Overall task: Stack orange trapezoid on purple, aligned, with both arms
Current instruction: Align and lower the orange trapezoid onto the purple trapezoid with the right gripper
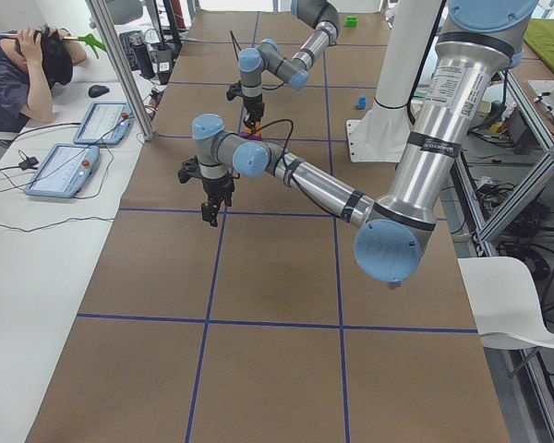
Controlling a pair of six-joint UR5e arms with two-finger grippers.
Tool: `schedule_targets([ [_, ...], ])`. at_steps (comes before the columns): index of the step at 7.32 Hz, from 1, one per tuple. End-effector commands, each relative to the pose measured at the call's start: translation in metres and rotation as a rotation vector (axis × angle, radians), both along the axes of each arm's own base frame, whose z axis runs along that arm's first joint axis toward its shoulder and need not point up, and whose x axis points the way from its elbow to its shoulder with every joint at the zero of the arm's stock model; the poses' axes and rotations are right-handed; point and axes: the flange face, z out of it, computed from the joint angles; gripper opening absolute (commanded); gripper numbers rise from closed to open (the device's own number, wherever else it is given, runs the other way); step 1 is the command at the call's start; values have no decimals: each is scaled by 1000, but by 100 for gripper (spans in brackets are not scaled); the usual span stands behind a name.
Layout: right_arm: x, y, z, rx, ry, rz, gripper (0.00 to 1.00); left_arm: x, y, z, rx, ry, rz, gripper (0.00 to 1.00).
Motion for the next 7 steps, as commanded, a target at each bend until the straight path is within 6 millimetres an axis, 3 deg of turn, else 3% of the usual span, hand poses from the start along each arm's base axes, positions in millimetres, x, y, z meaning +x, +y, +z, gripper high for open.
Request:
schedule_targets([
  [1,-3,3,10,29,-32,-3,0,0,0,0,1,0,0,100],
  [2,-1,0,8,31,-37,1,1,0,0,0,0,0,0,100],
  [3,1,-2,7,24,-38,11,71,0,0,0,1,0,0,100],
  [4,1,-2,7,24,-38,11,100,0,0,0,0,0,0,100],
  [7,19,-11,-12,36,-64,22,100,0,0,-2,5,2,2,100],
])
